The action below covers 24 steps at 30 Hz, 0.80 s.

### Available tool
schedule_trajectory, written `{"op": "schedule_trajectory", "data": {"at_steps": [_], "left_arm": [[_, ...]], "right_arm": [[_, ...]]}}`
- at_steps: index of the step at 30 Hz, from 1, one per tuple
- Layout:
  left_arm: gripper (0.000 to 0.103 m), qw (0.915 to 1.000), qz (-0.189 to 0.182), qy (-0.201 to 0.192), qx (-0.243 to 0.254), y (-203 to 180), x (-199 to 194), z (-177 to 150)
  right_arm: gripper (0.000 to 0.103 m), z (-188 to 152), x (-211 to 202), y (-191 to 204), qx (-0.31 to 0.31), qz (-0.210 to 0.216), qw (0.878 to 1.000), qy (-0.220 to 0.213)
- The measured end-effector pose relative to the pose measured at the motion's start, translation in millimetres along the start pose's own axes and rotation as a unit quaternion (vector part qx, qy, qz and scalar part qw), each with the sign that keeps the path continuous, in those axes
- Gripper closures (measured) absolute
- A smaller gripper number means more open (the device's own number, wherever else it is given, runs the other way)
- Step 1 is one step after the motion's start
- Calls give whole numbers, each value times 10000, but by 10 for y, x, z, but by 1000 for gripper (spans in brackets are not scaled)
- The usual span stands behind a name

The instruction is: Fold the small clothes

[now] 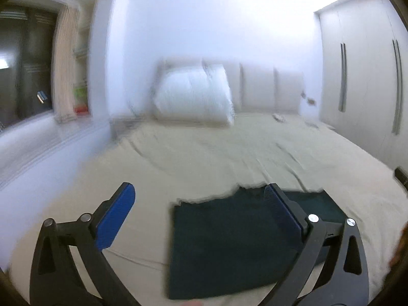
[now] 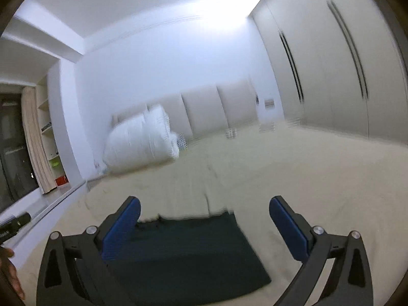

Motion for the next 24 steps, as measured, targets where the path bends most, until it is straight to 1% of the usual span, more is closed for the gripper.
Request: {"op": "schedule_trajectory", "data": {"at_steps": [1,3,4,6,8,10,13,18,21,24], "left_arm": [[0,9998,156,-3,92,-7,-79,62],[0,9987,401,257,204,-33,-194,168],[0,9984,430,315,197,-39,-240,205],[0,9984,459,310,97,-40,-366,297],[0,9980,457,437,-27,-31,-432,326],[0,9966,358,711,-222,-23,-510,308],[0,9935,283,1037,-374,-4,-640,218],[0,9859,237,1566,-542,-42,-744,-49],[0,9829,305,1741,-524,-53,-764,-228],[0,9805,298,1891,-450,-109,-738,-410]], "right_arm": [[0,90,-60,71,-9,71,10000,-6],[0,253,-168,216,32,291,9996,31],[0,326,-224,276,32,390,9992,13],[0,450,-330,373,-25,529,9986,-71],[0,545,-435,445,-97,625,9980,-64],[0,509,-388,527,-224,591,9978,191],[0,462,-435,593,-419,443,9966,559],[0,272,-523,549,-370,332,9927,1099],[0,130,-528,570,-478,324,9900,1290],[0,-17,-577,574,-544,337,9868,1487]]}}
Point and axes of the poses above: each gripper's, at about its wrist camera, not at the fingertips, and x roughly the way its jaws point, y to its left, z to its top, the point moved 4 cm from there along x, roughly the way its jaws point, and after that the axes turned 15 degrees about -y, right-handed, at the moved point
